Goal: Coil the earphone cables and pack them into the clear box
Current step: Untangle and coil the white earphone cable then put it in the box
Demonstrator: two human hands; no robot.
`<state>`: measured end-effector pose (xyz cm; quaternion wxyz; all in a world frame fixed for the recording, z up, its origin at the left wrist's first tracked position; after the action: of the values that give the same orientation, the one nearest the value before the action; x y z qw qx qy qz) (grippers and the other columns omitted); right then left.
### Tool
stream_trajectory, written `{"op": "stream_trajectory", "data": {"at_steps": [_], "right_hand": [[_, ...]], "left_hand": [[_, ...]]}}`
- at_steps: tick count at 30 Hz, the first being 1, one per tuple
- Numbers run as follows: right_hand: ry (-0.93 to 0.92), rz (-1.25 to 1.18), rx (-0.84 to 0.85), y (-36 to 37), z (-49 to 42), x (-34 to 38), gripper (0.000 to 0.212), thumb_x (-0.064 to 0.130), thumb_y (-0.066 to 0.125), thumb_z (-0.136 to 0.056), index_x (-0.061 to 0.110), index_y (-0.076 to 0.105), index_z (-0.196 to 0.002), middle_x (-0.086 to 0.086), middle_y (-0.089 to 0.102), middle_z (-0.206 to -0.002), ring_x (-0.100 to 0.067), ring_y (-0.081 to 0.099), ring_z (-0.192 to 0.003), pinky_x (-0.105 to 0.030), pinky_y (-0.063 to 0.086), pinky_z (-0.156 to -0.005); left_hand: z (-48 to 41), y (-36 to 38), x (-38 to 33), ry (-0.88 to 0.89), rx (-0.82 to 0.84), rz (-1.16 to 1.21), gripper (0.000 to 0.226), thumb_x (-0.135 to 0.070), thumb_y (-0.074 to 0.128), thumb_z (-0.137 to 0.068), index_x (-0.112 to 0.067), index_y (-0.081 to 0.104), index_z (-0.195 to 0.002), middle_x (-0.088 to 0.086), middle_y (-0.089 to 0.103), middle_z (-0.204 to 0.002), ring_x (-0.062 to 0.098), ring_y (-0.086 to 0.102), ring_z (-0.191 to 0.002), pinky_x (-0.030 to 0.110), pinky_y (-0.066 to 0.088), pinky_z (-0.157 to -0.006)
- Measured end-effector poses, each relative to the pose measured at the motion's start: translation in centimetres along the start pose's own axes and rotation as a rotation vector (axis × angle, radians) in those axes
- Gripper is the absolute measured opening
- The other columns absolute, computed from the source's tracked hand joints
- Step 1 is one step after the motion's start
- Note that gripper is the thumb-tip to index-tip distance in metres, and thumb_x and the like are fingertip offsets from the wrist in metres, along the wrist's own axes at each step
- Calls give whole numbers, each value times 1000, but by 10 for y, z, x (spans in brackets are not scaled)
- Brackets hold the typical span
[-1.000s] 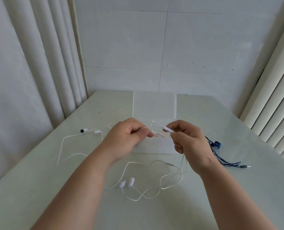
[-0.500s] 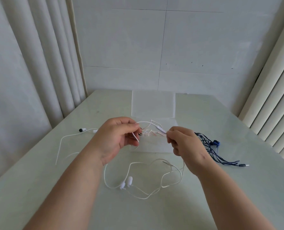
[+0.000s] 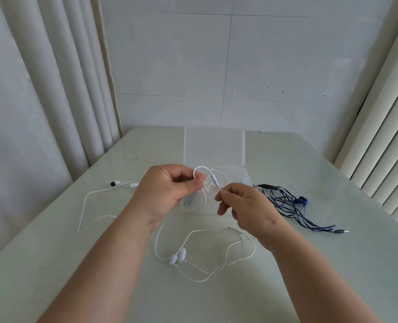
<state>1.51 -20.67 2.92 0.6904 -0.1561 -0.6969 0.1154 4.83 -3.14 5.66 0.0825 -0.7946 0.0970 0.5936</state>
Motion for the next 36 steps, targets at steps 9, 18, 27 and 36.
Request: {"op": "stream_trajectory", "data": {"at_steps": [9,18,27,36], "right_hand": [[-19,-450,376,22,12,11,24,5,58,-74,10,62,-97,-11,68,-72,-10,24,-40,-22,15,-41],[-43,-155,302,-12,13,15,3,18,66,-70,16,67,-68,-5,62,-57,-11,32,-43,-19,24,-41],[-133,55,-67,-48,8,16,17,28,73,-84,22,69,-68,7,64,-54,-5,42,-42,-13,33,-42],[-110,-150,115,-45,10,17,24,16,59,-96,21,73,-76,-3,70,-68,-9,34,-41,-20,30,-40]], "left_hand": [[-4,-13,-3,40,-213,14,11,-8,72,-82,-15,74,-74,-9,54,-50,5,36,-38,14,29,-39],[-6,-43,4,39,-528,424,21,-8,44,-99,-17,54,-82,3,64,-59,13,40,-41,20,27,-38],[0,-85,7,78,-886,189,8,-21,59,-79,-26,66,-80,-6,43,-57,13,35,-49,22,28,-47],[3,-99,10,-14,-993,36,39,-5,53,-63,-21,66,-96,-2,54,-76,-5,46,-41,10,35,-40]]}}
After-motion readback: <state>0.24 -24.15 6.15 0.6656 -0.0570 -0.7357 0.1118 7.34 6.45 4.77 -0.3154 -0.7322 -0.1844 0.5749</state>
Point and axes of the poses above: each hand's wrist, its own z-axis away from the middle knuckle, its own y-axis out of the palm, x = y × z, the point moved 5 cm from there along -z, towards the middle knuckle
